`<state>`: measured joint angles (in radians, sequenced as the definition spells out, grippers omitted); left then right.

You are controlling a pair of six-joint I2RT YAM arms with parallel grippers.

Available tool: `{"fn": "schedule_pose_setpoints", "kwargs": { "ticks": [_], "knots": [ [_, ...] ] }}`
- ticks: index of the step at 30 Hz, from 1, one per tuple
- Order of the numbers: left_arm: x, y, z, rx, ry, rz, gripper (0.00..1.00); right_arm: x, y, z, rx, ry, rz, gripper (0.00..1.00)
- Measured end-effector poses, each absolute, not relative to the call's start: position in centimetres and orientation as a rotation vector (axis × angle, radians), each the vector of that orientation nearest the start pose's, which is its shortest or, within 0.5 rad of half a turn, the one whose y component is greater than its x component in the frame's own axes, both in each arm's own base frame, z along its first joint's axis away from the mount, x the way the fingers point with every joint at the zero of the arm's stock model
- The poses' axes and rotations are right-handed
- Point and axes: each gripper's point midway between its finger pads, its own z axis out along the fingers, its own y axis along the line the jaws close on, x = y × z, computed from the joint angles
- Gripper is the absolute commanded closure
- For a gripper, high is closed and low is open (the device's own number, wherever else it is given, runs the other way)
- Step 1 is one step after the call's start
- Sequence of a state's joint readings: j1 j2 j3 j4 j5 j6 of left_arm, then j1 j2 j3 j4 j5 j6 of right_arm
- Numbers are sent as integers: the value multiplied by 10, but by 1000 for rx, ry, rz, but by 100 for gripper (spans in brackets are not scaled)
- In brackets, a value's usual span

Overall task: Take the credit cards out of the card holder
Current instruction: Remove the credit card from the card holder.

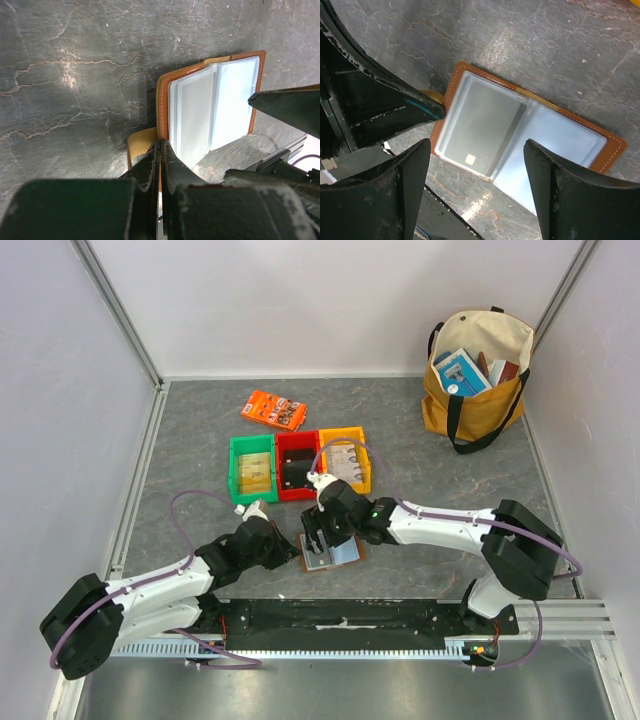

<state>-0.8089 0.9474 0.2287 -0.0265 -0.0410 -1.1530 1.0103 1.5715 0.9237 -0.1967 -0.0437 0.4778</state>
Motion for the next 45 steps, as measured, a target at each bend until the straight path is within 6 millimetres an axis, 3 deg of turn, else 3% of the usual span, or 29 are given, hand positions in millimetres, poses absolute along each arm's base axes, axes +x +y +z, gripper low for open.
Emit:
{"fn": "schedule_pose_setpoints", "kwargs": {
  "ticks": [6,11,18,31,39,45],
  "knots": [
    [158,-213,29,-447,2465,-900,98,179,355,54,-741,2465,571,13],
    [158,-215,30,-444,2463,-915,98,176,350,37,-771,2491,432,14],
    [156,-213,27,-452,2468,-913,98,178,344,29,-773,2500,347,13],
    [154,-211,24,-456,2472,-909,98,177,354,27,-806,2484,264,12],
    [154,-211,26,-466,2461,-923,98,182,344,30,-791,2470,160,20],
    [156,-213,30,-473,2444,-946,98,192,333,47,-753,2424,76,22]
  ]
}}
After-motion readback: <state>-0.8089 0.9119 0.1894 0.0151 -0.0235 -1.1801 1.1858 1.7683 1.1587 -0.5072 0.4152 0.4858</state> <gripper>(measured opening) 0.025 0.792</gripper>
